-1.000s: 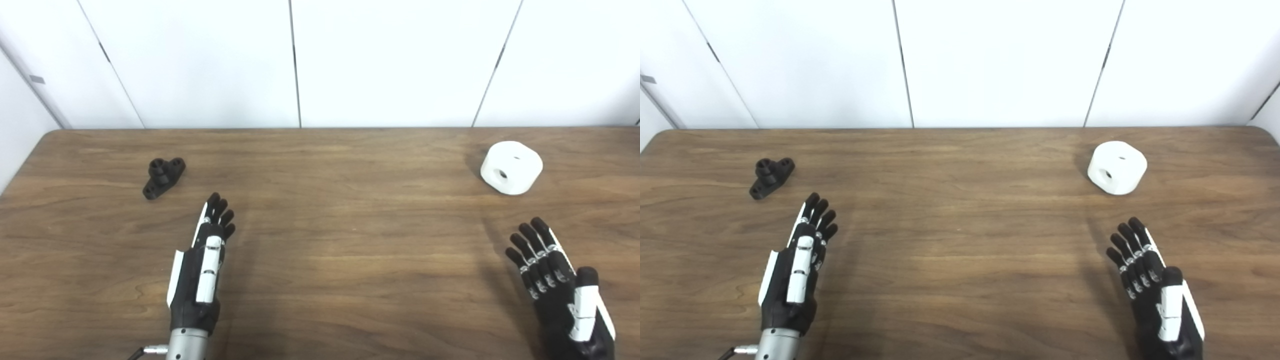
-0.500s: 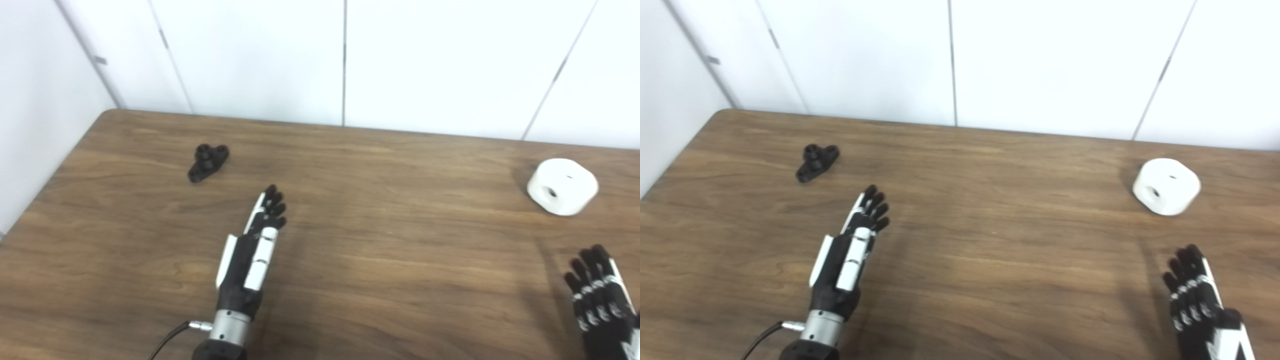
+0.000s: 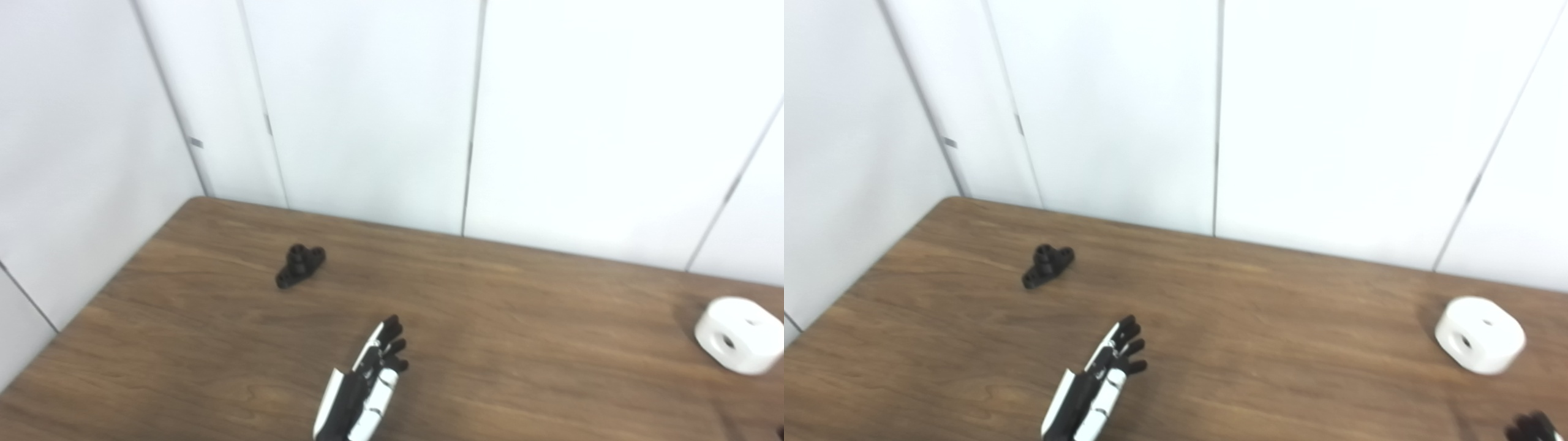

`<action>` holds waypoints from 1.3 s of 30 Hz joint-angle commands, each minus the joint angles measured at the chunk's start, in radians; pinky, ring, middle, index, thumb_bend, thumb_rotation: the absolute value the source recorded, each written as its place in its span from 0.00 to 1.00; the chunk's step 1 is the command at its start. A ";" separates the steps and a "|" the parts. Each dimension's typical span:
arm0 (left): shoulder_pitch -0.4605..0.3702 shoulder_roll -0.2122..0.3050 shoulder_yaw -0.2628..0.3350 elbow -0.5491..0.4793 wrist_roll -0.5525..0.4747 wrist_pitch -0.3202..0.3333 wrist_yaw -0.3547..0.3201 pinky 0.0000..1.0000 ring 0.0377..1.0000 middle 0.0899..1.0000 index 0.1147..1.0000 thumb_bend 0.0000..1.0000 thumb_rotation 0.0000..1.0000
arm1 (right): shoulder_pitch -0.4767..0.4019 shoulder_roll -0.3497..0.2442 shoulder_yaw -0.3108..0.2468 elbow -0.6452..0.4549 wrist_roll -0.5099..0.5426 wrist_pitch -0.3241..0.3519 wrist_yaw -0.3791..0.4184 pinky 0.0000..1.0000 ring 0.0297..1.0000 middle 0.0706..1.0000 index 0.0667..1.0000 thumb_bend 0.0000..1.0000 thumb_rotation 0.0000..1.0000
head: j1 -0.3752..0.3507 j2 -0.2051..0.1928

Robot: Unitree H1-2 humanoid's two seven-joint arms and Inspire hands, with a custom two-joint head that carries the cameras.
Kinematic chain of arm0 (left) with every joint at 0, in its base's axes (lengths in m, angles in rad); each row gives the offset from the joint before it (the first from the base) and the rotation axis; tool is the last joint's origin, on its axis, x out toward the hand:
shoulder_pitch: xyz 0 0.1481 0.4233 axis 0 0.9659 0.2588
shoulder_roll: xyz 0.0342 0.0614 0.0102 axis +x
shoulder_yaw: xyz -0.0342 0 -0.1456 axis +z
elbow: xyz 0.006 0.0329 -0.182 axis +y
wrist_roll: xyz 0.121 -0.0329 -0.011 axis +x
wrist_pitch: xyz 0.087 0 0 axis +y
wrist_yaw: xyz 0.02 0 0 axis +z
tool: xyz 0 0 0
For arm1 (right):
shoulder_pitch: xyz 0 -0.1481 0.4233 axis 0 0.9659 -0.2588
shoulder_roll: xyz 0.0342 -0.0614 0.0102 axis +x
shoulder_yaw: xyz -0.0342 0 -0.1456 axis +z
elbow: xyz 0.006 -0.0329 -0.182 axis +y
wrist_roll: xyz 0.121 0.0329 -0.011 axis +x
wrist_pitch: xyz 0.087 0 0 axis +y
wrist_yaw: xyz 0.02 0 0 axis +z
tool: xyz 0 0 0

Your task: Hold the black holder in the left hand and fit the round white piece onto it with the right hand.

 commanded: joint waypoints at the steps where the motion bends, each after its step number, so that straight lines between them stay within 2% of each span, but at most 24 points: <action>1: 0.165 -0.048 -0.015 0.004 0.005 -0.045 0.016 0.86 0.93 0.96 0.97 0.33 0.73 | 0.008 -0.003 -0.006 0.154 0.013 -0.038 0.022 1.00 1.00 1.00 1.00 0.63 1.00 | 0.001 -0.001; 6: 0.161 -0.057 -0.021 0.009 0.015 -0.051 0.025 0.87 0.93 0.95 0.97 0.33 0.71 | -0.001 -0.009 -0.010 0.166 0.014 -0.045 0.039 1.00 1.00 1.00 1.00 0.62 1.00 | 0.003 -0.001; 13: 0.163 -0.052 -0.032 -0.005 0.018 -0.036 0.035 0.89 0.93 0.95 0.98 0.32 0.72 | -0.002 -0.013 -0.014 0.151 0.020 -0.024 0.041 1.00 1.00 1.00 1.00 0.62 1.00 | -0.014 0.023; 16: 0.168 -0.047 -0.032 -0.022 0.027 -0.014 0.039 0.88 0.94 0.96 0.98 0.36 0.75 | 0.004 -0.014 -0.011 0.128 0.012 -0.008 0.030 1.00 1.00 1.00 1.00 0.62 1.00 | -0.027 0.037; 25: 0.173 -0.038 -0.028 -0.043 0.052 0.003 0.050 0.88 0.94 0.96 0.98 0.41 0.73 | 0.018 -0.017 -0.006 0.090 -0.003 0.008 0.025 1.00 1.00 1.00 1.00 0.61 1.00 | -0.038 0.066; 29: 0.170 -0.032 -0.025 -0.077 0.092 0.025 0.053 0.87 0.94 0.96 0.98 0.39 0.68 | 0.021 -0.014 -0.006 0.073 -0.006 0.021 0.016 1.00 1.00 0.99 1.00 0.61 1.00 | -0.048 0.083; 31: 0.171 -0.029 -0.023 -0.119 0.141 0.057 0.057 0.85 0.93 0.95 0.97 0.38 0.61 | 0.022 -0.013 -0.006 0.069 -0.007 0.022 0.016 1.00 1.00 0.99 1.00 0.60 1.00 | -0.054 0.092; 33: 0.168 -0.030 -0.016 -0.193 0.192 0.122 0.057 0.81 0.91 0.93 0.96 0.37 0.48 | 0.024 -0.010 -0.005 0.059 -0.006 0.028 0.016 1.00 1.00 1.00 1.00 0.61 1.00 | -0.065 0.107; 36: 0.157 -0.019 0.002 -0.278 0.200 0.185 0.044 0.85 0.92 0.93 0.96 0.43 0.32 | 0.028 0.001 -0.002 0.042 -0.007 0.038 0.009 1.00 1.00 0.98 1.00 0.62 1.00 | -0.075 0.133; 39: 0.126 -0.002 0.035 -0.337 0.243 0.238 0.040 0.86 0.90 0.93 0.95 0.53 0.23 | 0.034 0.008 0.008 0.022 -0.015 0.049 0.004 1.00 1.00 0.99 1.00 0.62 1.00 | -0.074 0.153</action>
